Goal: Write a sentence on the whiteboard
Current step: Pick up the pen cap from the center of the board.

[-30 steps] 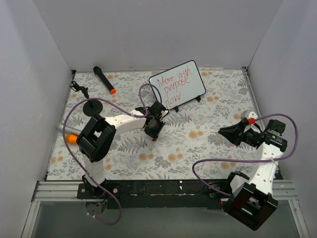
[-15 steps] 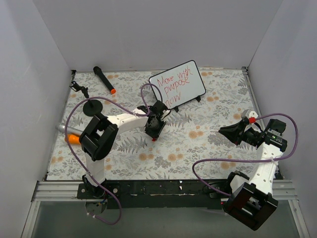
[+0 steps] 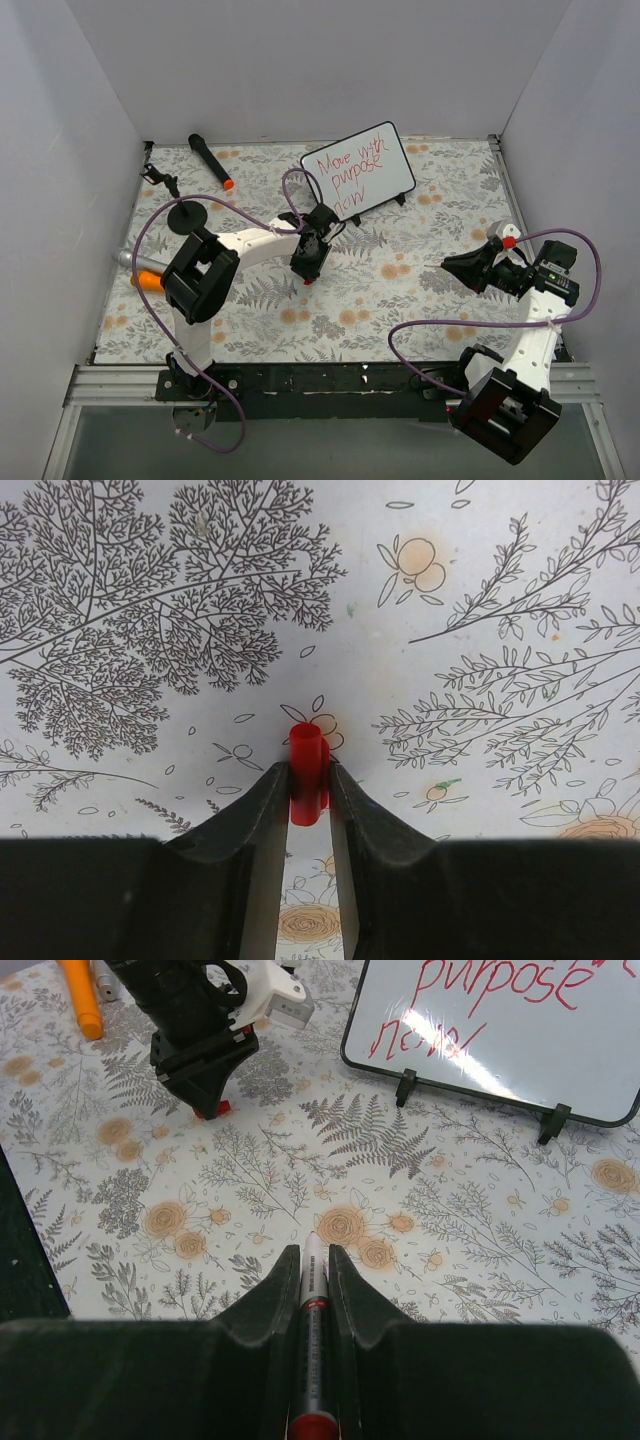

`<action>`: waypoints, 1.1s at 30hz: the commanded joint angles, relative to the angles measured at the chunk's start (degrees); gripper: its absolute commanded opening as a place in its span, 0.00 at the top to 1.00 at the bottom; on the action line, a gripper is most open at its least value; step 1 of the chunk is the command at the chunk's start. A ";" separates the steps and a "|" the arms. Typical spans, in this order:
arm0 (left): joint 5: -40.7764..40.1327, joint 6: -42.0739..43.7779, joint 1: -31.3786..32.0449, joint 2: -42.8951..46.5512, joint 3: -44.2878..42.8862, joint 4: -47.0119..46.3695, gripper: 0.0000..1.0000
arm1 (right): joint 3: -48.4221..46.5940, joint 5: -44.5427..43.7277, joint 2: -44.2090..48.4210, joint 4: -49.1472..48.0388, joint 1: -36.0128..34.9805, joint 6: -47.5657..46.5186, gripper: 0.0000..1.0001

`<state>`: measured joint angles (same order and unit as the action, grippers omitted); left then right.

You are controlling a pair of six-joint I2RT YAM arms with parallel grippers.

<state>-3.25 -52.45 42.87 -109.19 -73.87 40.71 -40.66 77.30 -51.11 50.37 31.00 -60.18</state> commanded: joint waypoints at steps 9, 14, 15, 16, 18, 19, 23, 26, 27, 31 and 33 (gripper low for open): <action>-0.18 -0.56 -0.33 -2.53 3.99 0.34 1.00 | 0.59 0.75 0.05 -1.85 -0.15 1.12 0.99; 2.19 3.57 0.28 0.64 5.92 -6.07 1.00 | 0.94 0.75 0.05 -2.82 -0.15 2.00 0.99; 2.71 4.62 0.72 1.16 6.01 -7.12 1.00 | 1.03 0.75 -0.13 -3.17 -0.15 2.26 0.99; 3.07 5.42 1.07 2.30 6.19 -9.14 1.00 | 1.03 1.01 -0.39 -3.26 -0.15 2.70 0.99; 3.16 7.70 2.03 3.19 6.54 -11.34 1.00 | 1.03 1.36 -0.74 -3.26 -0.15 2.79 0.99; 3.16 8.41 2.39 3.80 6.54 -12.75 1.00 | 0.94 1.63 -1.35 -3.35 -0.15 2.88 0.99; 3.16 12.18 4.23 4.85 6.80 -16.53 1.00 | 0.50 2.16 -2.67 -2.91 -0.24 2.97 0.99; 4.90 14.30 5.03 5.65 7.94 -20.13 1.00 | -0.55 2.68 -4.60 -1.86 -0.68 2.27 0.99; 6.48 14.82 5.12 5.91 8.30 -21.01 1.00 | -0.90 2.68 -5.22 -1.59 -1.38 2.18 0.99; 9.30 18.24 5.20 6.36 9.35 -24.88 1.00 | -3.71 2.07 -10.57 1.48 -5.51 -0.02 0.99; 10.36 18.96 5.20 6.27 9.00 -25.33 1.00 | -5.56 1.63 -12.69 3.32 -8.83 -1.33 0.99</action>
<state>3.18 -37.65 47.99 -105.51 -65.63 19.51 -41.60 77.93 -60.36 49.65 26.87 -58.57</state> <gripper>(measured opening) 0.153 0.183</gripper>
